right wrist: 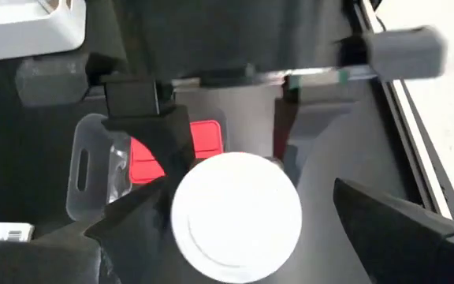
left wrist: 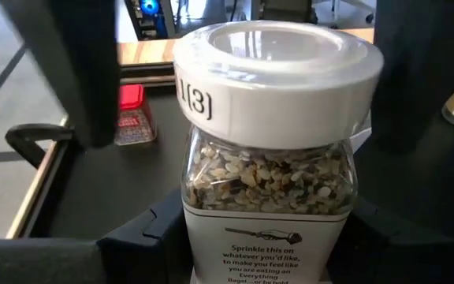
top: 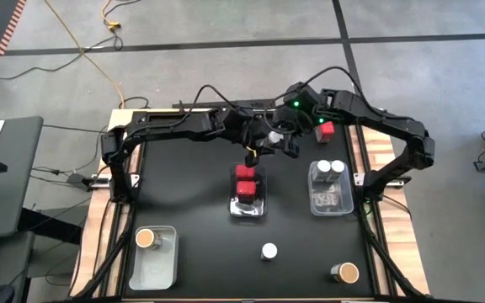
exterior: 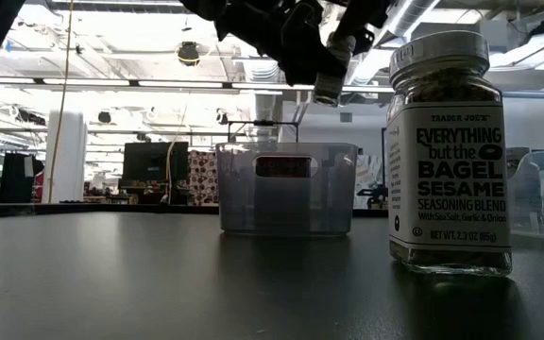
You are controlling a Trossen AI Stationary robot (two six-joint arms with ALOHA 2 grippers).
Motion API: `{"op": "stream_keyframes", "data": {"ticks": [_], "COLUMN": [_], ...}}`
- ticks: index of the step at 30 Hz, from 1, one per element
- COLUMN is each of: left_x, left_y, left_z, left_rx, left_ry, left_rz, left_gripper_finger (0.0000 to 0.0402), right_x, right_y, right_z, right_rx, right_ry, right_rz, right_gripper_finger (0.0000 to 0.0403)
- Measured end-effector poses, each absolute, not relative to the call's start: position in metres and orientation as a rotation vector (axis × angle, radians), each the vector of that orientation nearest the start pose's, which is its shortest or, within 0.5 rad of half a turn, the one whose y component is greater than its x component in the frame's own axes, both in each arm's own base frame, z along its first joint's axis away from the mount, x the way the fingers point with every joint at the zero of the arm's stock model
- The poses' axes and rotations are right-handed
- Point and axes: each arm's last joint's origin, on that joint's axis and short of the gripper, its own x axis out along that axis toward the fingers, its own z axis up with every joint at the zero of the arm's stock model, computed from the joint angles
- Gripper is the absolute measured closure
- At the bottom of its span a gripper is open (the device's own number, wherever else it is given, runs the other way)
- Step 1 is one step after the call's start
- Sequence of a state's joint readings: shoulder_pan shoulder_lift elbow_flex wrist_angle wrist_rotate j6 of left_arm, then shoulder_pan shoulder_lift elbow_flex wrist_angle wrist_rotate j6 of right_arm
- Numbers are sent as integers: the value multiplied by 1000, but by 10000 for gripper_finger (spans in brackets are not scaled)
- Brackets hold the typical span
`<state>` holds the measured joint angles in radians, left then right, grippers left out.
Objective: Sort spices by type
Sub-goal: Put the white seasoning bottle into the transparent bin
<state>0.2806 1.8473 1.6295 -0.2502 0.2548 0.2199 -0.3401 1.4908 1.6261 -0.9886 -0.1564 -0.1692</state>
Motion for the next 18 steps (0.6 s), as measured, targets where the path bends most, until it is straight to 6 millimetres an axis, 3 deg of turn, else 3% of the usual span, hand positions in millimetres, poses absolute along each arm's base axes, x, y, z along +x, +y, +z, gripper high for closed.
{"op": "stream_keyframes", "data": {"ticks": [12, 18], "left_x": [415, 415], "left_y": [112, 112], "left_z": [319, 320], "left_rx": [85, 74], "left_ry": [456, 445], "left_rz": [-18, -14], "left_gripper_finger": [200, 200], "right_x": [282, 295], "right_y": [-93, -94], "right_z": [384, 372], "right_rx": [4, -29], "right_ry": [865, 900], "right_rz": [-78, -45], "right_gripper_finger": [25, 25]}}
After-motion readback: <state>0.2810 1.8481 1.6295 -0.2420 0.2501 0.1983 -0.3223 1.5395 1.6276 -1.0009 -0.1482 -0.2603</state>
